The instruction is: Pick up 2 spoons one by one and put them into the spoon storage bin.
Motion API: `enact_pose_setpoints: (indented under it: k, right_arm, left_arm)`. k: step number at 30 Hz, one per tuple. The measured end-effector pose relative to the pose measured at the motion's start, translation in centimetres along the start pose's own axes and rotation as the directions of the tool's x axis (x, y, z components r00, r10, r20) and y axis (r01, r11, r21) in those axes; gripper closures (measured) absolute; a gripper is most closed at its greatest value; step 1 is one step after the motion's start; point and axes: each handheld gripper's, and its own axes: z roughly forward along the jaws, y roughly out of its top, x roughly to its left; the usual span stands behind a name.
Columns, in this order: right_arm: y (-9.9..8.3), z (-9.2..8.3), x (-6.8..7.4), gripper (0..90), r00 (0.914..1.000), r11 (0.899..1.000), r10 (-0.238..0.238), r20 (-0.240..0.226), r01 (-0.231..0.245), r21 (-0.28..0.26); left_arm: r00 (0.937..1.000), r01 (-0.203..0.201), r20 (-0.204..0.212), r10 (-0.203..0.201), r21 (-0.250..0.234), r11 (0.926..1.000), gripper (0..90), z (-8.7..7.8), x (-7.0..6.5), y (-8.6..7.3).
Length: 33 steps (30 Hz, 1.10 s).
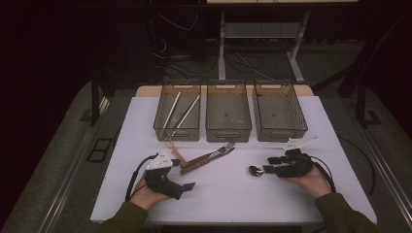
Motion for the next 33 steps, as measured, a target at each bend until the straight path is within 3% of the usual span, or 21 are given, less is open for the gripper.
enact_pose_setpoints:
  k: [5,22,26,33]
  right_arm:
    - [0.2,0.9,0.6,54.1,0.9994,1.0,-0.026,-0.023,0.027,0.002]
    - [0.1,2.5,1.4,52.1,0.9924,0.991,-0.122,-0.015,0.123,0.048]
    - [0.0,2.6,1.6,52.5,0.9869,0.985,-0.161,-0.001,0.161,0.062]
    - [0.0,2.5,2.3,58.5,0.9666,0.962,-0.256,0.005,0.254,0.097]
  left_arm:
    - [1.0,0.001,0.001,-0.001,-0.001,1.0,0.0,0.1,0.0,0.0]
    - [1.0,0.003,0.002,-0.003,0.001,1.0,0.0,0.1,0.0,0.0]
    - [1.0,0.003,0.002,-0.003,0.0,1.0,0.0,0.1,-0.1,0.0]
    - [1.0,0.003,0.001,-0.003,0.0,1.0,0.0,0.1,-0.1,0.0]
